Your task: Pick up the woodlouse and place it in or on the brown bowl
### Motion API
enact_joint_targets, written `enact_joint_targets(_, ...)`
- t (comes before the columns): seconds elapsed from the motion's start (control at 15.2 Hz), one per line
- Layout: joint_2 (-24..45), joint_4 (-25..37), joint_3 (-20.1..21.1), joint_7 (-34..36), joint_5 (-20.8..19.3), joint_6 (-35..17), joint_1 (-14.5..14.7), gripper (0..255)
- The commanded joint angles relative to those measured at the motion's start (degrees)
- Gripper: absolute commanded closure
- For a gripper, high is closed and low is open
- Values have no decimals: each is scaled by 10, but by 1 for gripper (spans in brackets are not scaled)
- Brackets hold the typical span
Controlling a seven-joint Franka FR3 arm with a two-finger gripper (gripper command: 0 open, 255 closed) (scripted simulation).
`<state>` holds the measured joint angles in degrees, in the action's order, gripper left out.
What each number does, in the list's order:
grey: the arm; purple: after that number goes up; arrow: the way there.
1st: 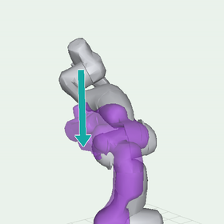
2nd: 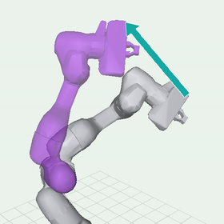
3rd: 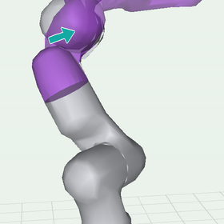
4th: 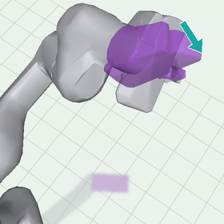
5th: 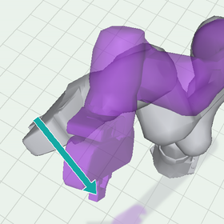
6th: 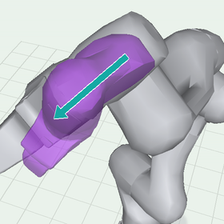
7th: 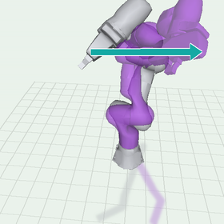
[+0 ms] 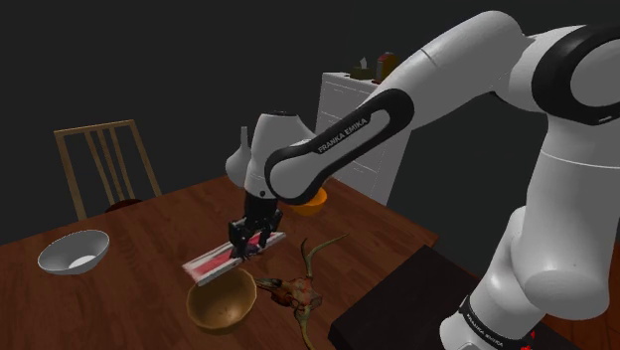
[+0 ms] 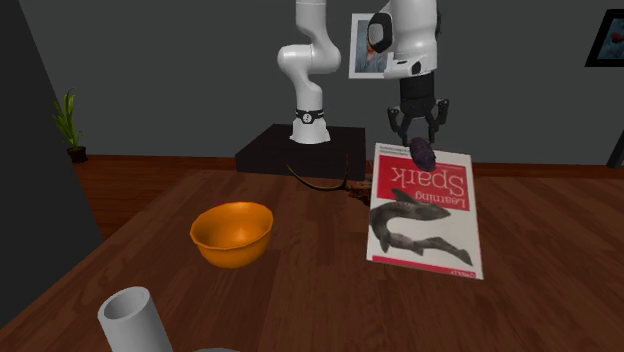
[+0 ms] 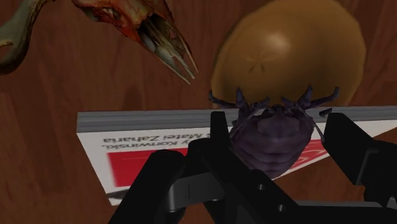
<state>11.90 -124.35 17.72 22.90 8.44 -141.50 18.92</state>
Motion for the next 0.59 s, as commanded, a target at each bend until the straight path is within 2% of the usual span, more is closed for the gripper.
enact_joint_targets(0.0, 4, 12, 8, 36, -10, 1, 21, 255)
enact_joint_targets(0.2, 21, 38, 19, 95, -31, 5, 55, 255)
enact_joint_targets(0.53, 47, 30, 15, 97, -39, -29, 59, 255)
